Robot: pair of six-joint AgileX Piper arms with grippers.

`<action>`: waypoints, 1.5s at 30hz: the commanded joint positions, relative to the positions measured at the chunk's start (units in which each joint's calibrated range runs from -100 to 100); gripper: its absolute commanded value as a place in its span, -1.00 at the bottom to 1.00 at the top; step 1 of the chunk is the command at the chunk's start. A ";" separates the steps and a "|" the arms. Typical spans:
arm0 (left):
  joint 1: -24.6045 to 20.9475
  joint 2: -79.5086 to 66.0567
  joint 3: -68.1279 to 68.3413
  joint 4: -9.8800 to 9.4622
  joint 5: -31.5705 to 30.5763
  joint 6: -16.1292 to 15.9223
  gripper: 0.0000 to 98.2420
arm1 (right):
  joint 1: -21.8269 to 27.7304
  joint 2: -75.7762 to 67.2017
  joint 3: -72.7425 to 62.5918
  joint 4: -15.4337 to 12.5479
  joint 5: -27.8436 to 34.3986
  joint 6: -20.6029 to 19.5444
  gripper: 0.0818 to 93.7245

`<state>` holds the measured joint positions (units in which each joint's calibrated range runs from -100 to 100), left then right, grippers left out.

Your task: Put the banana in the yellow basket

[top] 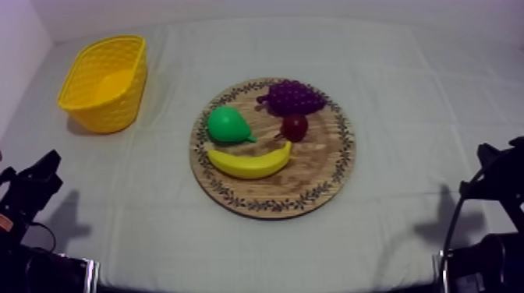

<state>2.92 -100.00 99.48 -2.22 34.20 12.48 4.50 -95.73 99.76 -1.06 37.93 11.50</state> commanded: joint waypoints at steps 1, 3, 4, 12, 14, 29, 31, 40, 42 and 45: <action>0.01 0.00 -0.03 0.00 0.00 -0.46 -1.00 | 0.01 -0.02 0.02 0.01 0.06 0.00 -0.99; 0.01 0.00 -0.03 0.00 0.00 -0.78 -1.00 | 0.01 -0.02 0.02 0.01 0.06 0.00 -0.99; 0.01 0.00 -0.03 0.00 0.00 -0.82 -1.00 | 0.01 -0.02 0.02 0.01 0.06 0.00 -0.99; -0.15 0.00 0.07 0.00 -0.57 -1.59 -1.00 | 0.01 -0.02 0.02 0.01 0.06 0.00 -0.99; -0.52 0.34 -0.07 0.24 -1.50 -2.69 -1.00 | 0.01 -0.02 0.02 0.01 0.06 0.00 -0.99; 4.55 27.43 -32.56 1.98 -1.13 -17.11 -1.00 | 0.01 -0.02 0.02 0.01 0.06 -0.01 -0.99; 6.35 31.88 -38.06 1.99 -0.71 -19.77 -0.99 | 0.01 -0.02 0.02 0.01 0.06 -0.01 -0.99; 15.40 49.11 -57.69 1.51 4.29 -30.96 -0.95 | 0.01 -0.02 0.02 0.01 0.06 0.00 -0.99; 17.25 52.02 -60.11 1.47 4.52 -32.85 -0.95 | 0.01 -0.02 0.02 0.01 0.06 0.00 -0.99; 20.34 55.83 -62.81 0.48 5.00 -34.02 -0.95 | 0.01 -0.02 0.02 0.01 0.06 0.00 -0.99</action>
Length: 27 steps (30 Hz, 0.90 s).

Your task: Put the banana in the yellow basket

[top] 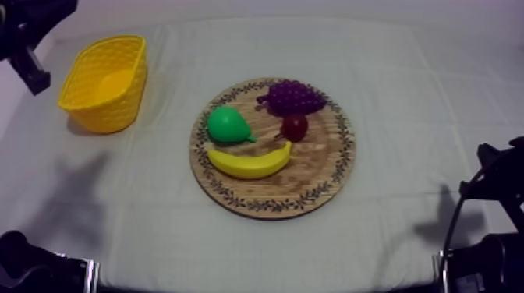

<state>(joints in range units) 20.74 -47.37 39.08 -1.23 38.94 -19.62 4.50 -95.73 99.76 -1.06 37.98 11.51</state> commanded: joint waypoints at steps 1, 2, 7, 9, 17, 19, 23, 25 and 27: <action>3.67 4.39 -3.17 -1.24 0.53 -1.74 -0.95 | 0.01 -0.02 0.02 0.01 0.01 0.00 -0.99; 4.79 5.59 -3.86 -1.94 0.89 -1.46 -0.95 | 0.01 -0.02 0.02 0.01 0.01 0.00 -0.99; 9.15 11.61 -5.27 -4.11 1.83 -0.33 -0.94 | 0.01 -0.02 0.02 0.01 0.01 0.00 -0.99; 10.94 13.92 -4.96 -5.25 1.81 0.64 -0.94 | 0.01 -0.02 0.02 0.01 0.01 0.00 -0.99; 15.94 20.42 -0.83 -7.52 1.38 3.98 -0.93 | 0.01 -0.02 0.02 0.01 0.01 0.00 -0.99; 16.92 21.32 0.91 -7.78 1.35 4.86 -0.93 | 0.01 -0.02 0.02 0.01 0.01 0.00 -0.99; 18.67 22.89 4.23 -7.97 1.22 6.40 -0.92 | 0.01 -0.02 0.02 0.01 0.01 0.00 -0.99; 19.36 23.70 5.59 -8.02 1.19 7.16 -0.92 | 0.01 -0.02 0.02 0.01 0.01 0.00 -0.99; 19.88 24.59 6.86 -8.05 1.18 8.02 -0.92 | 0.01 -0.02 0.02 0.01 0.01 0.00 -0.99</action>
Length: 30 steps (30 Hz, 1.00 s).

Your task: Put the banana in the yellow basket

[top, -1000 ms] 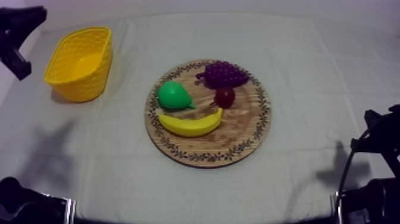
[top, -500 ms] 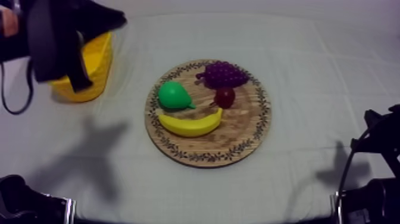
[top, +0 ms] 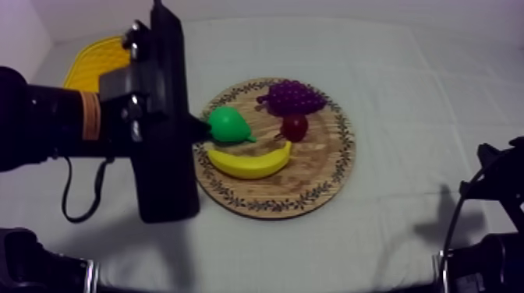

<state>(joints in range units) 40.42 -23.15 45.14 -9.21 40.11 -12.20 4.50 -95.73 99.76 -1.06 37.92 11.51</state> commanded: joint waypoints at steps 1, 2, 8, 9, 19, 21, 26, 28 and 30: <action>0.36 0.80 1.48 -0.08 0.00 1.04 -0.92 | 0.01 -0.02 0.02 0.01 0.07 0.00 -0.99; 0.49 1.21 2.20 -0.08 0.00 1.46 -0.92 | 0.01 -0.02 0.02 0.01 0.07 0.00 -0.99; 0.95 2.86 5.31 -0.27 0.03 3.55 -0.89 | 0.01 -0.02 0.02 0.01 0.07 0.00 -0.99; 1.06 3.01 5.48 -0.37 0.05 3.87 -0.88 | 0.01 -0.02 0.02 0.01 0.07 0.00 -0.99; 0.82 4.77 6.66 -3.62 -3.26 10.36 -0.60 | 0.01 -0.02 0.02 0.01 0.07 0.00 -0.99; 0.63 5.18 6.71 -3.97 -3.44 11.25 -0.24 | 0.01 -0.02 0.02 0.01 0.07 0.00 -0.99; 0.42 5.68 6.64 -4.64 -3.55 12.94 0.37 | 0.01 -0.02 0.02 0.01 0.07 0.00 -0.99; 0.36 5.94 6.59 -4.72 -3.35 13.30 0.51 | 0.01 -0.02 0.02 0.01 0.07 0.00 -0.99; 0.33 6.20 6.56 -4.75 -3.08 13.47 0.61 | 0.01 -0.02 0.02 0.01 0.07 0.00 -0.99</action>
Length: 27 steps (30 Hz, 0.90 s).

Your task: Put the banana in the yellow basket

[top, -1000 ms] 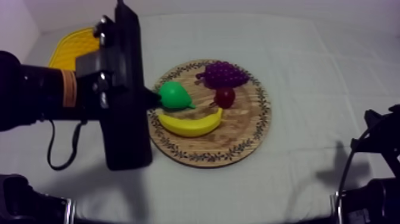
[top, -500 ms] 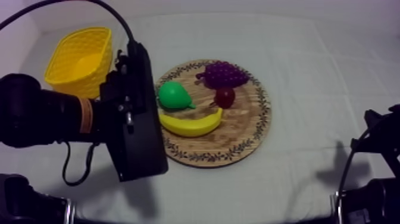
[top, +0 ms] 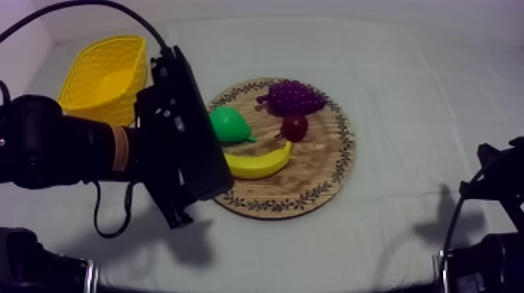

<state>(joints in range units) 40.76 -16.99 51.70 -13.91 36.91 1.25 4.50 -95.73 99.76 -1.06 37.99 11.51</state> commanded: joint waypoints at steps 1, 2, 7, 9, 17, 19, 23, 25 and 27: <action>-0.02 0.14 -0.01 -0.06 0.22 -0.01 0.64 | 0.01 -0.02 0.02 0.01 -0.01 0.00 -0.99; -0.03 0.24 -0.02 -0.07 0.24 -0.05 0.66 | 0.01 -0.02 0.02 0.01 -0.01 0.00 -0.99; -0.04 0.93 -0.75 0.07 0.05 0.47 0.62 | 0.01 -0.02 0.02 0.01 -0.01 0.00 -0.99; -0.08 1.44 -0.54 -0.06 -0.55 0.87 0.60 | 0.01 -0.02 0.02 0.01 -0.01 0.00 -0.99; -0.16 7.13 -1.07 -1.00 -2.07 2.06 0.59 | 0.01 -0.02 0.02 0.01 -0.01 0.00 -0.99; -0.23 9.67 -1.94 -1.21 -2.27 2.21 0.58 | 0.01 -0.02 0.02 0.01 -0.01 0.00 -0.99; -0.39 15.36 -4.76 -1.36 -2.19 2.19 0.56 | 0.01 -0.02 0.02 0.01 -0.01 0.00 -0.99; -0.38 18.46 -7.09 -1.22 -1.17 1.78 0.56 | 0.01 -0.02 0.02 0.01 -0.01 0.00 -0.99; -0.26 21.55 -9.57 -1.11 0.09 1.33 0.55 | 0.01 -0.02 0.02 0.01 -0.01 0.00 -0.99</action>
<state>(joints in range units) 40.46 1.36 44.02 -15.08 36.31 2.75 4.50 -95.73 99.76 -1.06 37.99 11.50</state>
